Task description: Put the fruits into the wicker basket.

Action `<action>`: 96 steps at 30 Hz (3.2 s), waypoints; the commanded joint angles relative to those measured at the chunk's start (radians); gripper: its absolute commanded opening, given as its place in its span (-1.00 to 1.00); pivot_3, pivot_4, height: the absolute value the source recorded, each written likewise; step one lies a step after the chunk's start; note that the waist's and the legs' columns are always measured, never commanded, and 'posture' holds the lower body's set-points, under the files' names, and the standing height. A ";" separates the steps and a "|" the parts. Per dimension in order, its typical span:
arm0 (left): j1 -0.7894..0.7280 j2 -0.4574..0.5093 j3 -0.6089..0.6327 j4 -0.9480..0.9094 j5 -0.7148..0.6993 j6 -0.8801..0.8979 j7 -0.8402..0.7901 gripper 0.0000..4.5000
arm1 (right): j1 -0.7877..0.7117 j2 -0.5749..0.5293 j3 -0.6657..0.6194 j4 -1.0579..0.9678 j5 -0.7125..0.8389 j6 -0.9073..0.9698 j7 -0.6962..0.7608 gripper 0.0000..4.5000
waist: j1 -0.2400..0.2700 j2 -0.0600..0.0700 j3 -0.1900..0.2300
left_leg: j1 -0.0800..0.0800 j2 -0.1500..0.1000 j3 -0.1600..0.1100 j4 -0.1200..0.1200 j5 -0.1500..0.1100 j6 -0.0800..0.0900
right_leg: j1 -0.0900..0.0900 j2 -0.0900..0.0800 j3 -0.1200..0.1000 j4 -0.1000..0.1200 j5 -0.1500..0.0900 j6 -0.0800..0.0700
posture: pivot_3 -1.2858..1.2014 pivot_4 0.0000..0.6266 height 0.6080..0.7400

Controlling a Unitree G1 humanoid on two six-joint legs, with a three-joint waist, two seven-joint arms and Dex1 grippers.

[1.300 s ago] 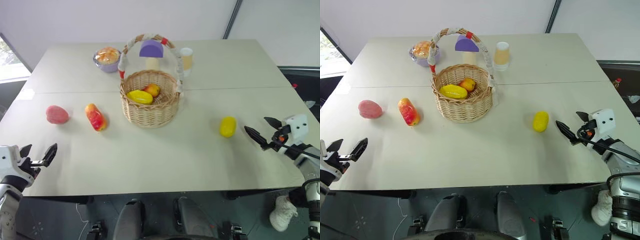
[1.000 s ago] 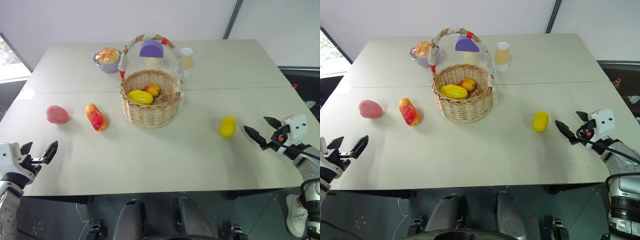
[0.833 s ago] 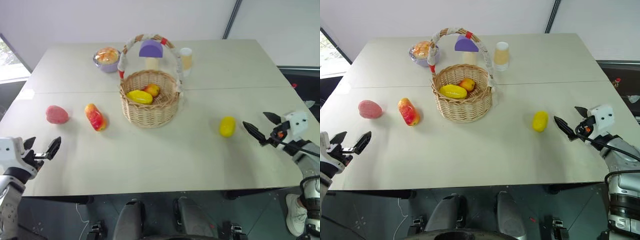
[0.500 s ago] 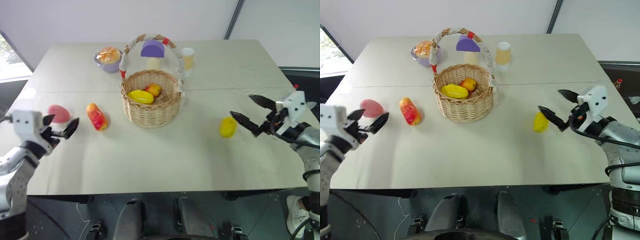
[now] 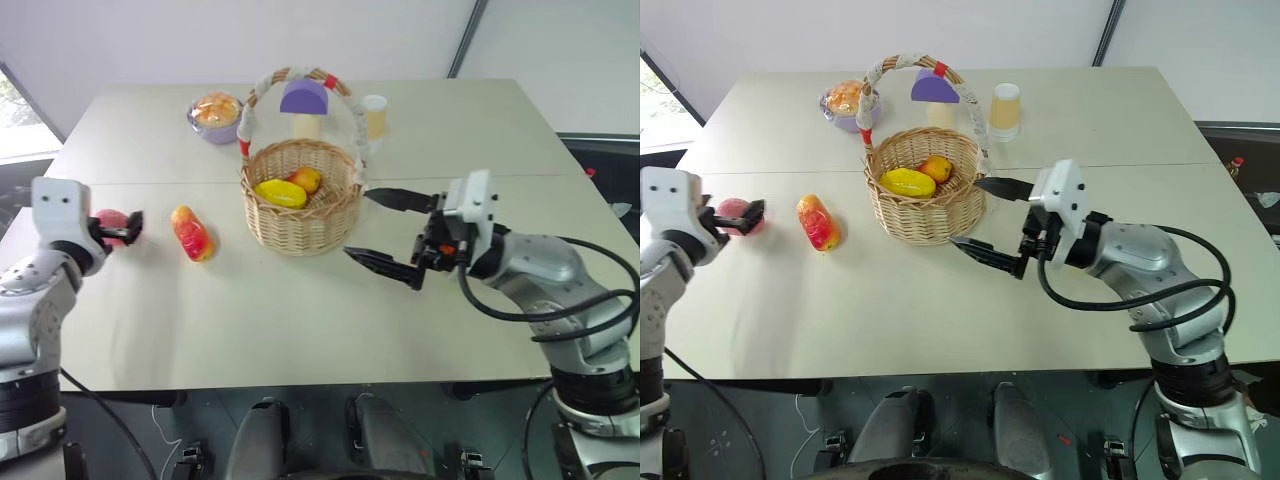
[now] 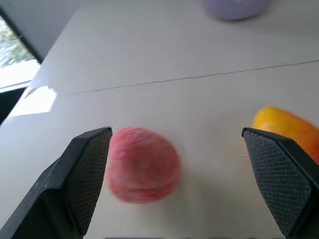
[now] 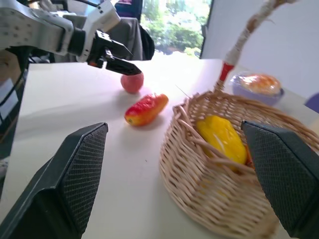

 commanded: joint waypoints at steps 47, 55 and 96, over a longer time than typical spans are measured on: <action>-0.326 -0.067 -0.351 -0.281 -0.178 0.025 -0.280 0.04 | -0.149 0.121 0.051 0.171 -0.142 -0.111 0.005 1.00 | -0.002 -0.004 -0.001 | -0.016 -0.008 -0.002 0.005 0.003 -0.003 | -0.013 -0.006 -0.002 0.004 0.003 0.003 | 0.03 -0.52 1.00; -0.471 -0.205 -0.454 -0.007 -0.050 -0.090 -0.296 0.68 | -0.111 0.141 0.063 0.071 -0.133 -0.056 -0.064 1.00 | -0.005 -0.004 -0.001 | -0.017 -0.004 0.000 0.006 0.002 -0.003 | -0.016 0.000 0.000 0.006 0.002 0.003 | 0.03 -0.52 1.00; -0.495 -0.435 0.043 0.014 0.081 0.680 0.381 0.97 | -0.058 0.196 0.124 0.061 -0.132 -0.088 -0.025 1.00 | -0.004 -0.005 -0.001 | -0.015 -0.006 -0.002 0.007 0.003 -0.005 | -0.016 -0.003 0.000 0.010 0.003 0.003 | 0.03 -0.52 1.00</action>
